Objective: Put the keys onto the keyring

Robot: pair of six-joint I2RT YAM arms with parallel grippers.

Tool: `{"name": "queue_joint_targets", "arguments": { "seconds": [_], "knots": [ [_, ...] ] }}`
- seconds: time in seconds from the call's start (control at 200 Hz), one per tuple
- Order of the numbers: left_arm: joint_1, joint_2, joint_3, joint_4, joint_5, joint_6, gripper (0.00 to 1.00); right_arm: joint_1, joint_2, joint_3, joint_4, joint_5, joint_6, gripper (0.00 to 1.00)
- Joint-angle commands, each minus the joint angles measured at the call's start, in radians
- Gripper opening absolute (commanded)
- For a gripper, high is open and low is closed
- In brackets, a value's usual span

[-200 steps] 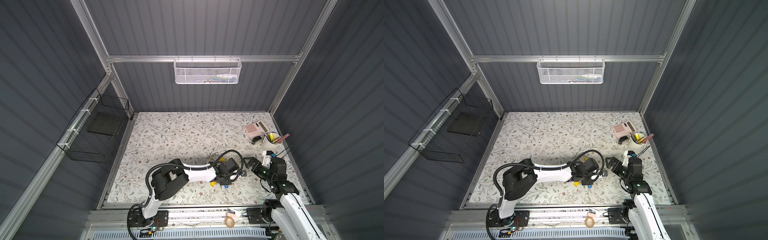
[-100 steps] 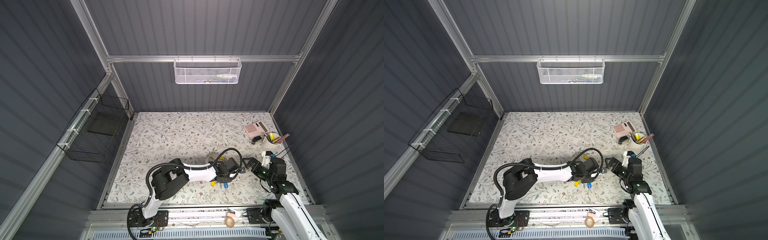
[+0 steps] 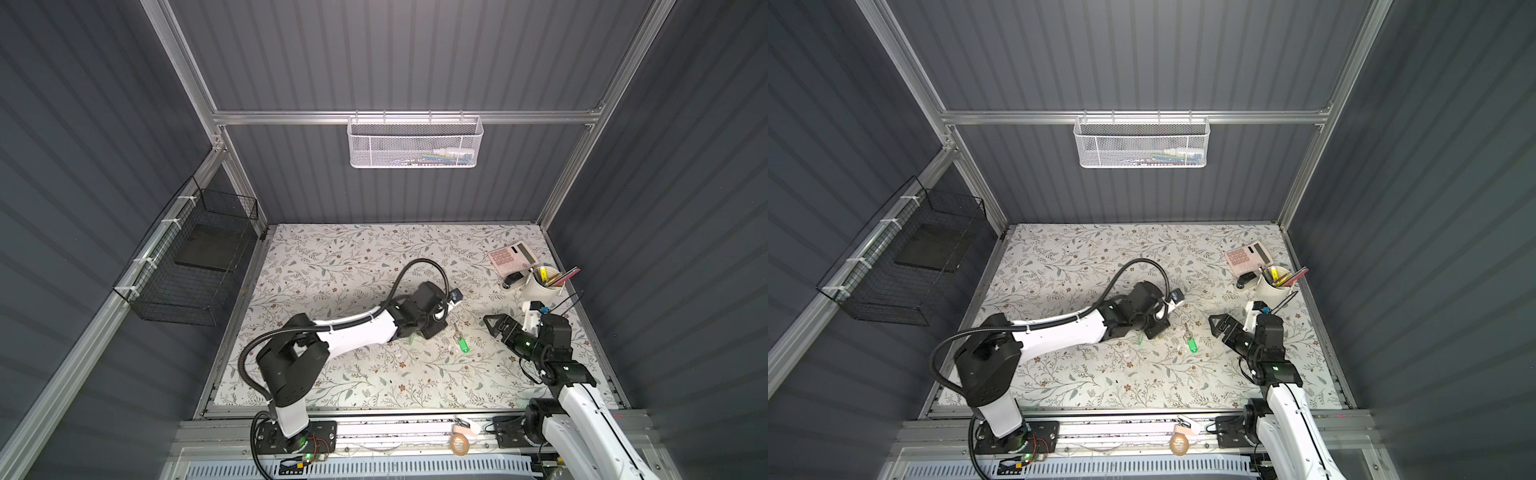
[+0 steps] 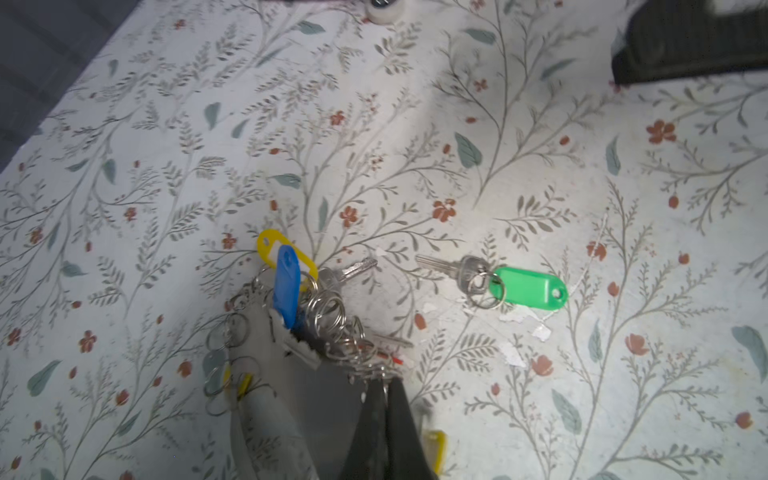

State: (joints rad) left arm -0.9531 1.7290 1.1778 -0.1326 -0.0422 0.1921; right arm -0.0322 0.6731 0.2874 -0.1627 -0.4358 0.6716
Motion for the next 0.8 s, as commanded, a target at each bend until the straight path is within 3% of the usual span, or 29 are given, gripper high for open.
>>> {"name": "queue_joint_targets", "arguments": {
  "seconds": [0.0, 0.26, 0.42, 0.585, 0.665, 0.795],
  "knots": [
    [0.061, -0.065, -0.05, 0.022, 0.128, -0.07, 0.0, 0.0, 0.004, 0.019, 0.059, -0.043, 0.003, 0.99],
    [0.223, -0.185, -0.119, 0.059, 0.29, -0.162, 0.0, 0.036, 0.053, 0.035, 0.251, -0.118, -0.005, 0.95],
    [0.305, -0.219, -0.154, 0.084, 0.399, -0.242, 0.0, 0.186, 0.139, 0.056, 0.41, -0.09, -0.043, 0.94],
    [0.404, -0.25, -0.159, 0.074, 0.47, -0.342, 0.0, 0.312, 0.332, 0.116, 0.573, -0.084, -0.079, 0.93],
    [0.465, -0.277, -0.183, 0.147, 0.604, -0.411, 0.0, 0.352, 0.434, 0.16, 0.634, -0.086, -0.091, 0.92],
    [0.484, -0.314, -0.224, 0.194, 0.673, -0.425, 0.0, 0.41, 0.585, 0.234, 0.709, -0.104, -0.115, 0.9]
  ]
}}
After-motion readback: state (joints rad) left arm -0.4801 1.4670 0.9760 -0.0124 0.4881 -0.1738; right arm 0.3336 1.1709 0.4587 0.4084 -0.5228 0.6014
